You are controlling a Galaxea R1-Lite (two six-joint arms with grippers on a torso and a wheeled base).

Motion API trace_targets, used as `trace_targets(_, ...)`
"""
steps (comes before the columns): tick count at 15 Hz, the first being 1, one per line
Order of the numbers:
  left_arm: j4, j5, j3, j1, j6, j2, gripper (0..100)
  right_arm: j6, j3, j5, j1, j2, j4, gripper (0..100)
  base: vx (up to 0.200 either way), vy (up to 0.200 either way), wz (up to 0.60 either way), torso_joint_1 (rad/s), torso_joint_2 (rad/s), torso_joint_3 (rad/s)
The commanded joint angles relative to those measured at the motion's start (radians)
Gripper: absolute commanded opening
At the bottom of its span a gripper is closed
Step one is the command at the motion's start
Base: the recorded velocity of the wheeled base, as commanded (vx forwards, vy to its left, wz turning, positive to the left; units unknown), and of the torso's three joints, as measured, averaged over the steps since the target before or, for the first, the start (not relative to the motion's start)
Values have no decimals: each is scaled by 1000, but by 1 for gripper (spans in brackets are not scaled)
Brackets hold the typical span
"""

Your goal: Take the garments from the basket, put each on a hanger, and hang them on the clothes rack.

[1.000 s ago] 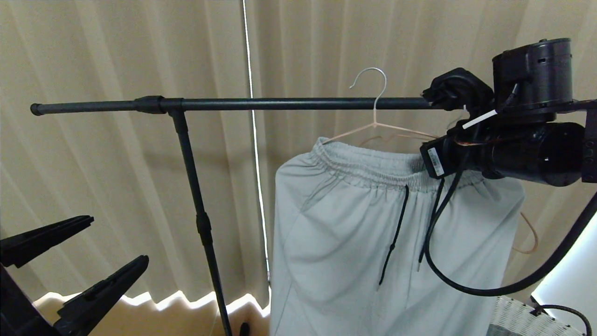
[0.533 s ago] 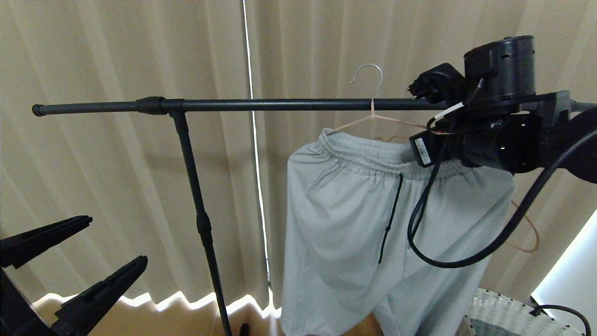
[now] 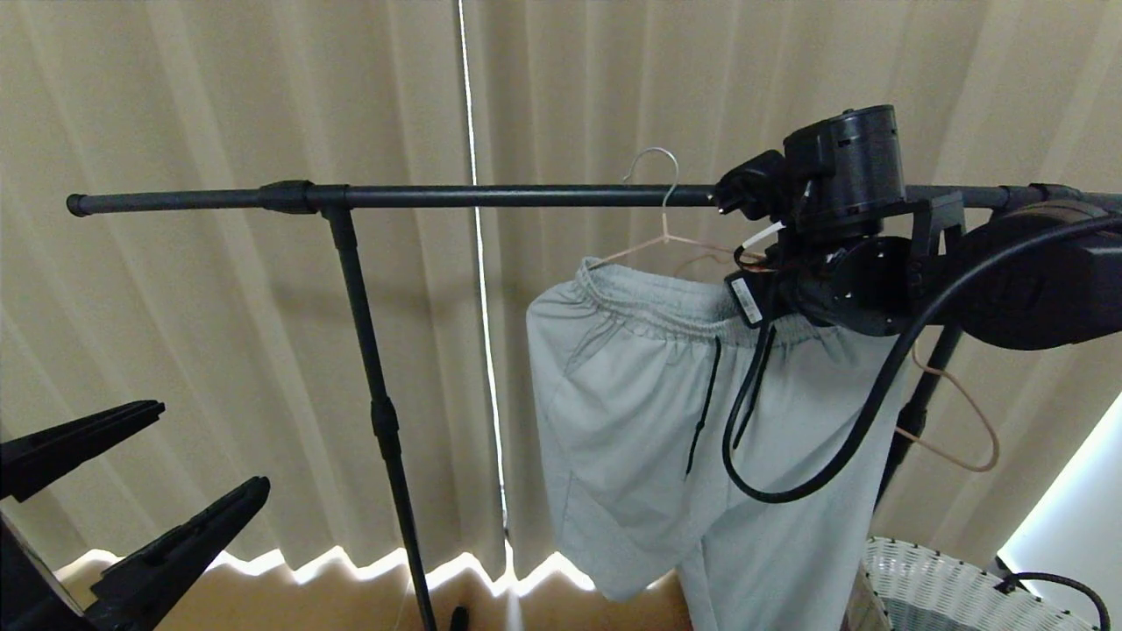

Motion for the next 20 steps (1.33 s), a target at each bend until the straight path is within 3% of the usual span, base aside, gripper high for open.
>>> trace_targets(1, 0, 0, 1, 0, 0, -1, 100, -1, 8, -2, 18, 12, 0, 0, 0, 0, 0, 0, 0, 0)
trace_targets(12, 1, 2, -2, 3, -1, 6, 100, -2, 25, -4, 127, 9, -3, 0, 0, 0, 0, 0, 0, 0)
trace_targets(13, 1, 2, -2, 3, -1, 6, 100, -1, 28, -4, 130, 9, -3, 100, 0, 0, 0, 0, 0, 0)
trace_targets(17, 1, 2, -3, 44, -4, 29, 100, 15, 43, 36, 145, -11, -18, 100, 0, 0, 0, 0, 0, 0)
trace_targets(20, 1, 2, -5, 64, -6, 35, 100, 128, 97, 148, 147, -33, -60, 100, 0, 0, 0, 0, 0, 0)
